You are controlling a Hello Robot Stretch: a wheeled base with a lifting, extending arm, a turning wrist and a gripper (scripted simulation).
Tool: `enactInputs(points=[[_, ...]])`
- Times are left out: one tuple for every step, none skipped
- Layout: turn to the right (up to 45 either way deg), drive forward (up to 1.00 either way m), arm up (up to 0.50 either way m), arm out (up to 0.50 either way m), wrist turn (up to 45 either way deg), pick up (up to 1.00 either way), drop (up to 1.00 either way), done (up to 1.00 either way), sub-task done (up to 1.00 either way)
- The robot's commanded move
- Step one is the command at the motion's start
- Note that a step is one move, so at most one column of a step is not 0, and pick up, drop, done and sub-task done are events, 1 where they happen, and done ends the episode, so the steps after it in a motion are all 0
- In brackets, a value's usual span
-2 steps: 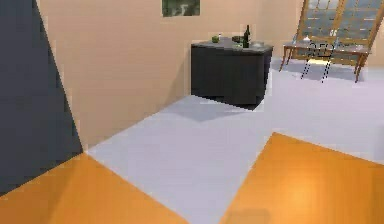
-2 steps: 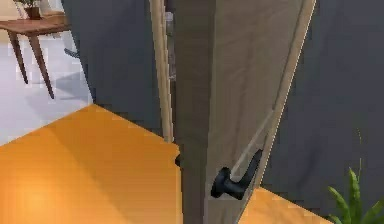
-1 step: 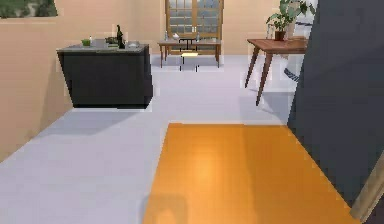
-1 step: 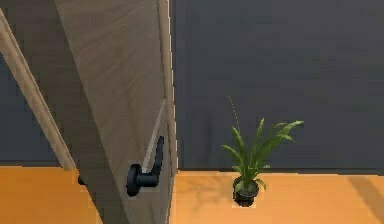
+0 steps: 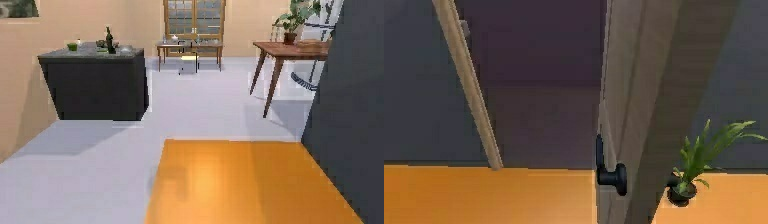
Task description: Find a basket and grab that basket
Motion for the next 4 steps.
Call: enactInputs(points=[[45.0,0.00,0.00,0.00,0.0,0.00,0.00,0.00,0.00],[27.0,0.00,0.00,0.00,0.0,0.00,0.00,0.00,0.00],[0.0,0.60,0.00,0.00,0.0,0.00,0.00,0.00,0.00],[18.0,0.00,0.00,0.00,0.0,0.00,0.00,0.00,0.00]])
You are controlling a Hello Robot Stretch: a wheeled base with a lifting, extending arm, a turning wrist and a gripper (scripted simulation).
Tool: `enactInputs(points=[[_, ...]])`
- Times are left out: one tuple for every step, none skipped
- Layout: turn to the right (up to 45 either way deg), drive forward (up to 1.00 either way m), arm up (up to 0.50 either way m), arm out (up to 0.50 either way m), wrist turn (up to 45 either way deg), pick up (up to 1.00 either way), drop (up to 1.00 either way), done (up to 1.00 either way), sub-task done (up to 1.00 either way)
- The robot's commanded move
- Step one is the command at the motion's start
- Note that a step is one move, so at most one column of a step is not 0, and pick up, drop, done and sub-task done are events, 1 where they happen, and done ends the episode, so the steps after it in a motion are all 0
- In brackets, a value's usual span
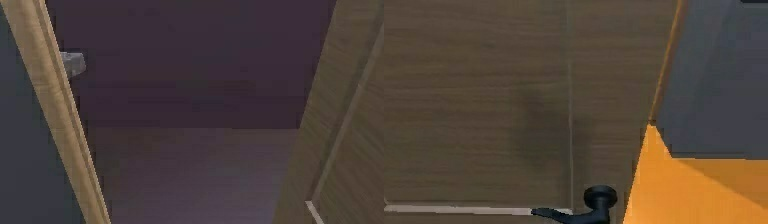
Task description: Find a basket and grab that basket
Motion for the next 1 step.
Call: enactInputs(points=[[0.0,0.05,0.00,0.00,0.0,0.00,0.00,0.00,0.00]])
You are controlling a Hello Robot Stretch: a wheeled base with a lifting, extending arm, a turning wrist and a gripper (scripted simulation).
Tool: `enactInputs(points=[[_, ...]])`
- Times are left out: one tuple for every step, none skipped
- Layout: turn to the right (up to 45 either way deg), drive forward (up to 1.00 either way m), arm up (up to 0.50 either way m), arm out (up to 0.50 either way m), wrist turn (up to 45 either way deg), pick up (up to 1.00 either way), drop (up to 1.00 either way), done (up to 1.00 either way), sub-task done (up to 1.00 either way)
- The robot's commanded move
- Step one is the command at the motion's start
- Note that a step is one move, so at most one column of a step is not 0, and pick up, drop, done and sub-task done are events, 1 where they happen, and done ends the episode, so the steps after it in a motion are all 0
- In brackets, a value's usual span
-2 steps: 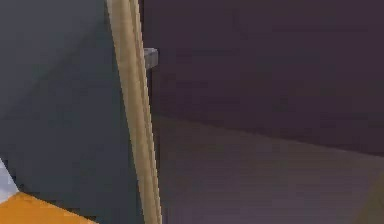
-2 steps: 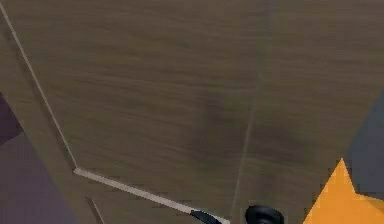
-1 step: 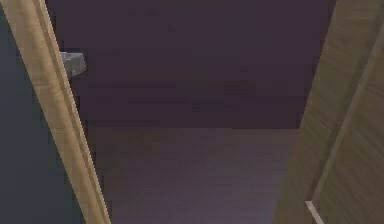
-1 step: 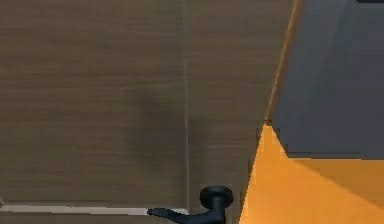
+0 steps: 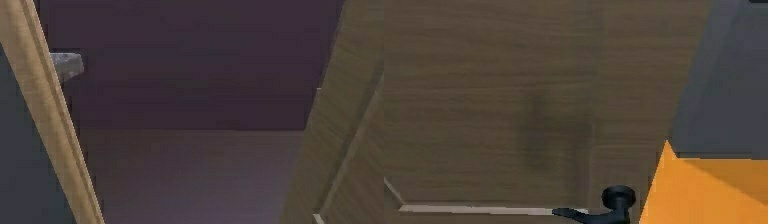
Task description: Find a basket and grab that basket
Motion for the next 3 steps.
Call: enactInputs(points=[[0.0,0.70,0.00,0.00,0.0,0.00,0.00,0.00,0.00],[45.0,0.00,0.00,0.00,0.0,0.00,0.00,0.00,0.00],[12.0,0.00,0.00,0.00,0.0,0.00,0.00,0.00,0.00]])
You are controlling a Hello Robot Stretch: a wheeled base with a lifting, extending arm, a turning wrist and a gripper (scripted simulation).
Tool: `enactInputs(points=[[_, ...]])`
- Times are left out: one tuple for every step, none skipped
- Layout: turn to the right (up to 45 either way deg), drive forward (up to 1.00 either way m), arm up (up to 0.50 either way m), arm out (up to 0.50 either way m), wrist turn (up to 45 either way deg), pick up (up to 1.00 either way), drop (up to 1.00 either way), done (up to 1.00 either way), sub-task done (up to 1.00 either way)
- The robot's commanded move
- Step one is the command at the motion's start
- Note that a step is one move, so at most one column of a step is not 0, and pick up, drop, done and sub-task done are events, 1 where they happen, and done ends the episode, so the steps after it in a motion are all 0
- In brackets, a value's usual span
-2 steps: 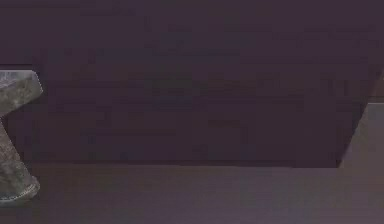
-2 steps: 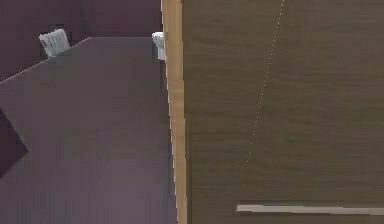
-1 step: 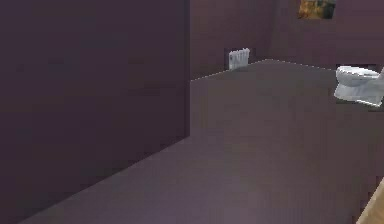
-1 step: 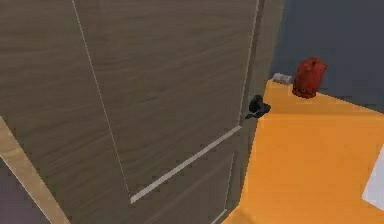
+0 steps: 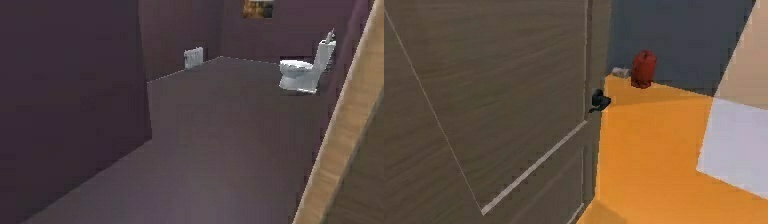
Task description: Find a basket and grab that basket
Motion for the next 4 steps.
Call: enactInputs(points=[[0.0,1.00,0.00,0.00,0.0,0.00,0.00,0.00,0.00],[3.0,0.00,0.00,0.00,0.0,0.00,0.00,0.00,0.00],[0.0,0.90,0.00,0.00,0.0,0.00,0.00,0.00,0.00],[-15.0,0.00,0.00,0.00,0.0,0.00,0.00,0.00,0.00]])
